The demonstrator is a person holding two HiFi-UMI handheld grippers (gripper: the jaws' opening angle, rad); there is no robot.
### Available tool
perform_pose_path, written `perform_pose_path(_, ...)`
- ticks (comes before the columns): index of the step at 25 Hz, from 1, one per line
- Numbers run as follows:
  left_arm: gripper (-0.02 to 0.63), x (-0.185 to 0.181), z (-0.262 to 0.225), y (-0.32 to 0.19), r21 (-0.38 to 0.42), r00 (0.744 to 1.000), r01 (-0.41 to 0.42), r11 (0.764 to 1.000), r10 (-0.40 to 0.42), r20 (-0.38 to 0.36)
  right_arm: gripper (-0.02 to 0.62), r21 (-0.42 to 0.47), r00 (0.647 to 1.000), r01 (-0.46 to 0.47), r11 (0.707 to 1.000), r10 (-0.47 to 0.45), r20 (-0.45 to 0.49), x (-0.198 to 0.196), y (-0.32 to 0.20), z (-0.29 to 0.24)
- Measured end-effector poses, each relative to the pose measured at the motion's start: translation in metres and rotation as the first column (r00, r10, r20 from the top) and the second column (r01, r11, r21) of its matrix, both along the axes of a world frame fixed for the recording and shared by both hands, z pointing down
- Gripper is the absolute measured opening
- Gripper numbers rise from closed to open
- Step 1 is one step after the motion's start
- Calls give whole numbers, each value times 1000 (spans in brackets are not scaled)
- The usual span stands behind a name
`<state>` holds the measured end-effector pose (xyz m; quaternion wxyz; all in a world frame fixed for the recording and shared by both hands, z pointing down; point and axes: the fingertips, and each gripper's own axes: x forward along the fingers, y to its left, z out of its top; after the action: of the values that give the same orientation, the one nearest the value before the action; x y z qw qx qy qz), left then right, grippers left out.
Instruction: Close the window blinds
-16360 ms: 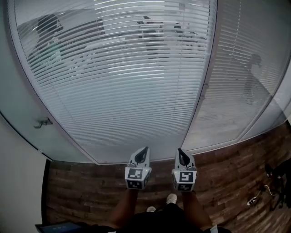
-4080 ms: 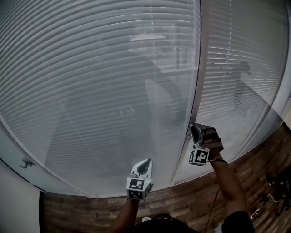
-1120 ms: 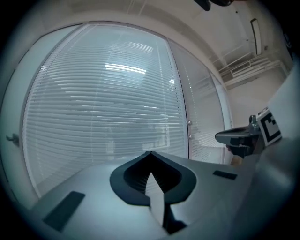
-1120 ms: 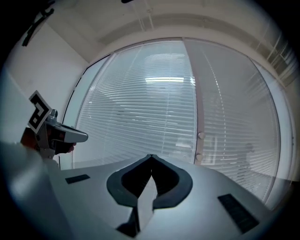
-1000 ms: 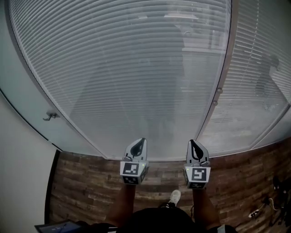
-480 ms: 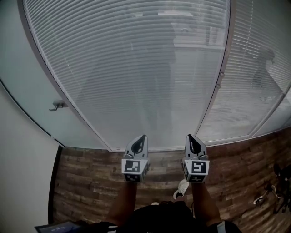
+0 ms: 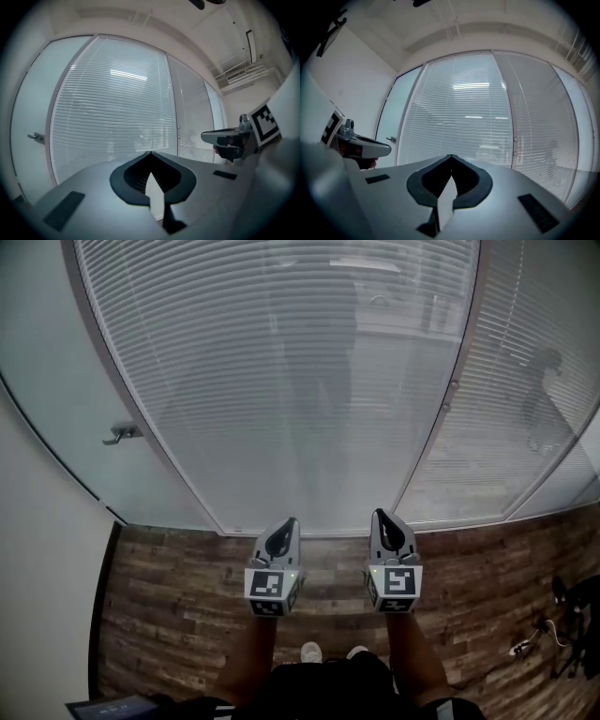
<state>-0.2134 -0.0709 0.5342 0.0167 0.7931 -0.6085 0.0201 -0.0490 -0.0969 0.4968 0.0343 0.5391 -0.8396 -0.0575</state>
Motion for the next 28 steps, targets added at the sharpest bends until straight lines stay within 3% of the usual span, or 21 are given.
perform_pose_path(8,-5,33,-15,27,-6,997,51,999,-51,-55,3,-39,999,24,999,-23,31,39,28,5)
perform_pose_path(14,-5,79,-5,54,-32,999,51,998,-51,1,3,-77,998,58,995,-55,35,70,60,22)
perform_pose_path(18,-5,92,0,76,-39,999,52,998,-52,-1,3,-89,996,86,992,-85,19,77,82,35)
perform_pose_path(24,-5,82,-5,93,-28,999,38,999,-39,-17,3,-25,996,69,997,-67,59,73,103,25)
perform_pose_path(28,-5,68,-12,95,-9,999,35,999,-35,-34,3,-30,996,51,998,-48,76,61,108,24)
